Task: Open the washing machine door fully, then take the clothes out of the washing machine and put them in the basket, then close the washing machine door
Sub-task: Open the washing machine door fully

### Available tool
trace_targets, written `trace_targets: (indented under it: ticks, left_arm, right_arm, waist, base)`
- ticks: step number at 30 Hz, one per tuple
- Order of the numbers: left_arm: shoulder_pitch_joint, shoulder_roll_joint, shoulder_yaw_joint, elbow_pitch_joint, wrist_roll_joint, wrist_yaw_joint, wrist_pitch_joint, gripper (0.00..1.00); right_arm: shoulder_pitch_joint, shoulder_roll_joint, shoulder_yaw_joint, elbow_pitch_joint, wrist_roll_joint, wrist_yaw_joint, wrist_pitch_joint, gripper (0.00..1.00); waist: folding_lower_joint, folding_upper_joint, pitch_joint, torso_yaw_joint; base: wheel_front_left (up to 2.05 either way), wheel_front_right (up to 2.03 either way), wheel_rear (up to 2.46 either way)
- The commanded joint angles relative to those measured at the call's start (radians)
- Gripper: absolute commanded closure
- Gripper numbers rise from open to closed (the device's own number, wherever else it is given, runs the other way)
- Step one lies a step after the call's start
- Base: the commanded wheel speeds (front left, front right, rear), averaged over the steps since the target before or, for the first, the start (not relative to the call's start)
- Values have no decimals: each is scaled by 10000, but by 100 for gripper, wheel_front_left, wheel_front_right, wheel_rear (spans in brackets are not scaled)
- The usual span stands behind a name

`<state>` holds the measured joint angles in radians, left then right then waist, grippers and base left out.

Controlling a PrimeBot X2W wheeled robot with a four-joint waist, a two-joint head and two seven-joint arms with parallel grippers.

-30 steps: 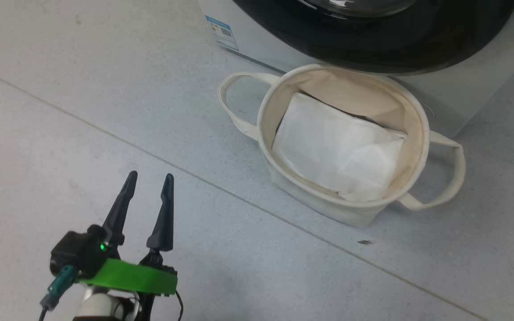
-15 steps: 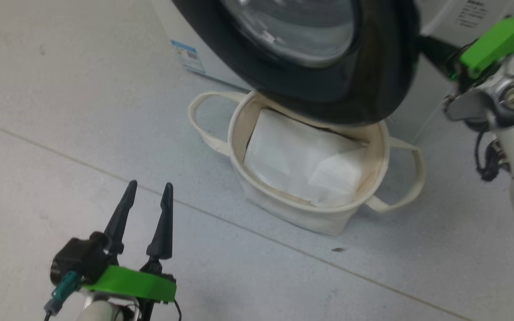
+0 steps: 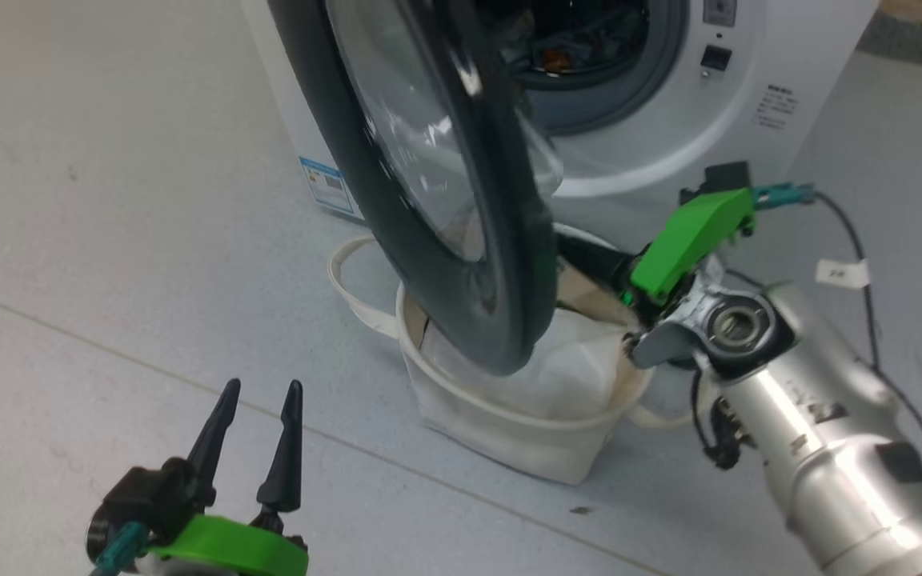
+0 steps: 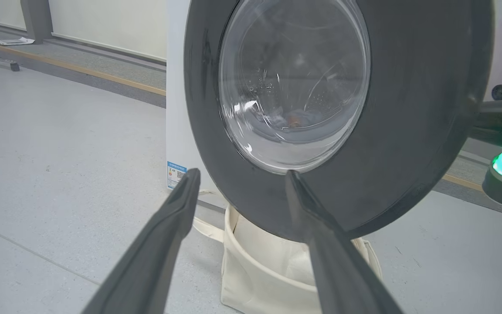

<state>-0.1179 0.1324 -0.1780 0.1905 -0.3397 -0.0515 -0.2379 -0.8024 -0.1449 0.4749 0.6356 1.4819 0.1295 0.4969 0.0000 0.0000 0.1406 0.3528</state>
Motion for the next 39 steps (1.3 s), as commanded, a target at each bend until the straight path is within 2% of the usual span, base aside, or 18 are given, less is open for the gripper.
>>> trace_targets:
  ticks: [1,7,13,18,22,23,24,25,31,39]
  left_arm:
    - [-72,247,350,-262,-99,67,48,0]
    - [176,318,298,-270,-130,153,242,0]
    - [388,388,244,-365,-155,234,422,0]
    - [530,493,258,-502,-176,309,535,0]
    - [687,602,329,-612,-217,387,607,0]
    - [730,627,346,-642,-229,404,623,0]
    - [768,650,358,-673,-238,420,637,0]
    - [803,670,370,-707,-248,436,650,0]
    - [974,779,444,-910,-299,540,696,0]
    - [1232,947,564,-1219,-345,702,776,0]
  right_arm:
    - [-53,320,106,-430,123,12,-99,100]
    - [506,828,510,-411,576,12,-312,100]
    - [811,938,1062,-409,1414,12,-668,100]
    - [852,943,1696,-516,2015,12,-1157,100]
    - [881,944,1915,-472,2034,12,-1619,100]
    - [903,944,1949,-458,1986,12,-1747,76]
    - [926,945,1975,-443,1908,12,-1878,16]
    - [955,945,2000,-438,1818,12,-1996,0]
    - [1234,739,2114,-884,977,12,-2884,0]
    - [1808,-548,3148,-2135,-1985,12,-5442,0]
  waist:
    - [0,0,-259,179]
    - [0,0,-852,587]
    - [0,0,-1284,912]
    - [0,0,-1525,929]
    - [0,0,-1709,764]
    - [0,0,-1745,708]
    - [0,0,-1778,652]
    - [0,0,-1800,595]
    - [0,0,-1938,222]
    - [0,0,-2102,-339]
  base:
    - [0,0,0]
    - [0,0,0]
    - [0,0,0]
    - [0,0,0]
    - [0,0,0]
    - [0,0,0]
    - [0,0,0]
    - [0,0,0]
    - [0,0,0]
    - [0,0,0]
